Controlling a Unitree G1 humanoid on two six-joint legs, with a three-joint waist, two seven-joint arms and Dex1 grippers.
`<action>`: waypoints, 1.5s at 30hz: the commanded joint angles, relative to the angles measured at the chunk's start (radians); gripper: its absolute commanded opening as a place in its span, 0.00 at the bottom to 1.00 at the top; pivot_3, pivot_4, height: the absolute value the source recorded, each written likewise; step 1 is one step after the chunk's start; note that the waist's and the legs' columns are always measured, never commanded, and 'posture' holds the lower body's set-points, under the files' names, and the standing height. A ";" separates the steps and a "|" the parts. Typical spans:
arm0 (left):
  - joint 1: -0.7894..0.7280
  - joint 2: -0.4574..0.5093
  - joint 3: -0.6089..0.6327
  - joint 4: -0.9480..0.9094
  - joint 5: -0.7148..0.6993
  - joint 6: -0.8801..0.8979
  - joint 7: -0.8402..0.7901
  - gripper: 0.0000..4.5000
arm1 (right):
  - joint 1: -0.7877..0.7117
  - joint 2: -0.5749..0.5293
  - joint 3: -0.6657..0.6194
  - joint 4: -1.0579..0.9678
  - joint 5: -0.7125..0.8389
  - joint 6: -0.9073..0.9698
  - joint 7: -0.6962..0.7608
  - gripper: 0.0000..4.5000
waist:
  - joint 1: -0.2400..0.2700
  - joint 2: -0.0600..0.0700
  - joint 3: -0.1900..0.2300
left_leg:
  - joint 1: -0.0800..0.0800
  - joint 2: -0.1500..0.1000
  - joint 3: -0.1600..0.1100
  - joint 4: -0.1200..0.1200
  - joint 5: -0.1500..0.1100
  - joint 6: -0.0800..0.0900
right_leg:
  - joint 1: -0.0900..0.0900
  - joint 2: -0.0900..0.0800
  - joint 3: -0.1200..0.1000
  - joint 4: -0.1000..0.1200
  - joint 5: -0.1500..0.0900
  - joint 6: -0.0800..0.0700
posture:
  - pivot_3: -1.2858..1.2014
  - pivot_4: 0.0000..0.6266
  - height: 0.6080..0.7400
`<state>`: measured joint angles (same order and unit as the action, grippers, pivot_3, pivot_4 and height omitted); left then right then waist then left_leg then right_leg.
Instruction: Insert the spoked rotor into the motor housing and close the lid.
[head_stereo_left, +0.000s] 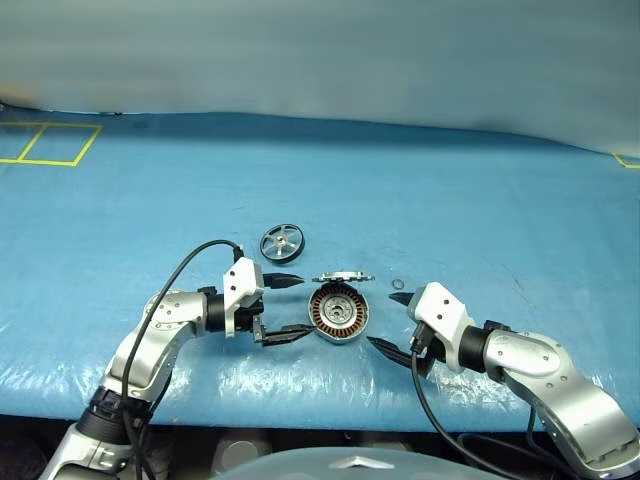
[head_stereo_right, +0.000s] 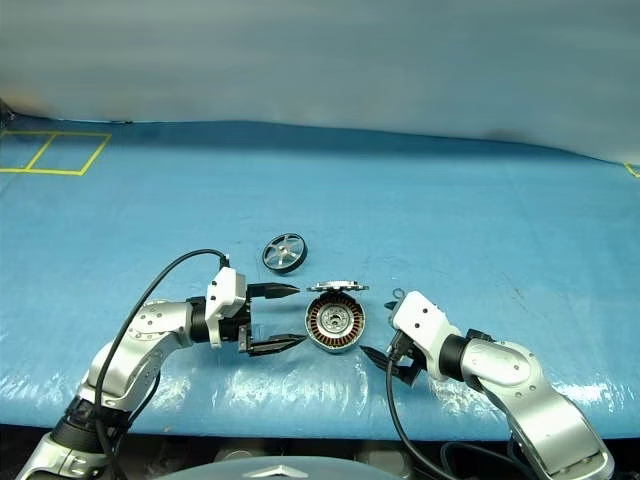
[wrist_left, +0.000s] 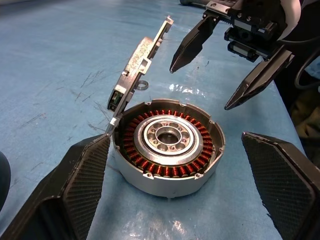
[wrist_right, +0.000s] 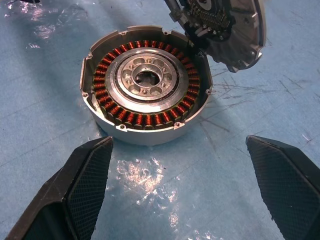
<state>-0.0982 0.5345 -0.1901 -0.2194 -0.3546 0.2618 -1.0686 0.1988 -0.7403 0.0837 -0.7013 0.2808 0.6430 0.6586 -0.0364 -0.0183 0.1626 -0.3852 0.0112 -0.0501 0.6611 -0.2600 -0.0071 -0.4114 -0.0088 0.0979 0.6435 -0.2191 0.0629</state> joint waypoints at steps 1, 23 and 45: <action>-0.014 0.003 -0.002 -0.049 -0.013 0.010 0.006 1.00 | -0.013 -0.008 -0.010 -0.032 0.003 -0.007 0.007 0.99 | 0.000 0.000 0.000 | 0.000 0.000 0.000 0.000 0.000 0.000 | 0.000 0.000 0.000 0.000 0.000 0.000 | 0.52 0.24 1.00; -0.012 0.006 -0.010 -0.059 -0.010 0.018 0.002 1.00 | -0.029 -0.020 -0.009 -0.036 -0.014 -0.015 0.009 0.99 | 0.000 0.000 0.000 | 0.000 0.000 0.000 0.000 0.000 0.000 | 0.000 0.000 0.000 0.000 0.000 0.000 | 0.52 0.24 1.00; 0.004 0.054 -0.020 -0.017 0.014 -0.021 -0.024 1.00 | -0.201 -0.161 0.206 -0.077 -0.133 -0.060 0.165 0.99 | -0.001 0.000 0.000 | 0.000 0.000 0.000 0.000 0.000 0.000 | 0.000 0.000 0.000 0.000 0.000 0.000 | 0.52 0.24 1.00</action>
<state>-0.0889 0.5839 -0.2122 -0.2323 -0.3416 0.2662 -1.0830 0.0257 -0.8890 0.2715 -0.7588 0.1691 0.6111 0.7947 -0.0377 -0.0184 0.1630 -0.3847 0.0114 -0.0498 0.6615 -0.2600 -0.0071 -0.4114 -0.0088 0.0978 0.6437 -0.2191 0.0630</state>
